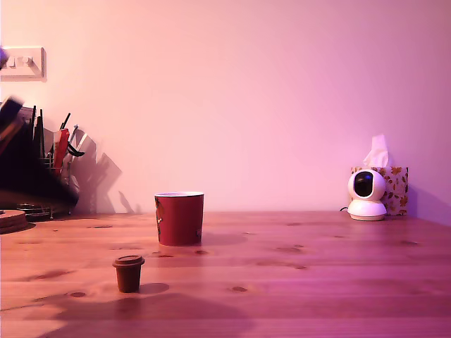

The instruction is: Pick up the coffee capsules on the table and drop them inside the coffee cup

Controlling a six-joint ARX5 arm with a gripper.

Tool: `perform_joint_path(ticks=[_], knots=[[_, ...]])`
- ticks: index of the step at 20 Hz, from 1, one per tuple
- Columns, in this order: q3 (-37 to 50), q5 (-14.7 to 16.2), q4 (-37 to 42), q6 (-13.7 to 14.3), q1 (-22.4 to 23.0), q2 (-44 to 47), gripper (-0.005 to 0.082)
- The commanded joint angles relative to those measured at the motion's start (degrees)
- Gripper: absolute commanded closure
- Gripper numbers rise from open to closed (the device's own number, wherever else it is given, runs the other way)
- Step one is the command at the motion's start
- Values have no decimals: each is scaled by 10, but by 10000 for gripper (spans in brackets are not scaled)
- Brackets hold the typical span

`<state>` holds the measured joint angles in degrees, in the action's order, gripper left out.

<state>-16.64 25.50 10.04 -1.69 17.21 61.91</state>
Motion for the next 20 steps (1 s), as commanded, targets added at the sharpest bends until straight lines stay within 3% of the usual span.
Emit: perform_joint_path(ticks=[1,7,11,12,16,17,20], knots=[[17,-6,-18,2,2,-3,789],[23,-42,-58,21,2,-3,789],[23,-42,-54,21,2,-3,774],[23,-45,-53,21,2,-3,737],[23,-85,-40,16,2,-3,357],[23,-85,-38,16,2,-3,304],[23,-84,-36,17,11,-3,304]])
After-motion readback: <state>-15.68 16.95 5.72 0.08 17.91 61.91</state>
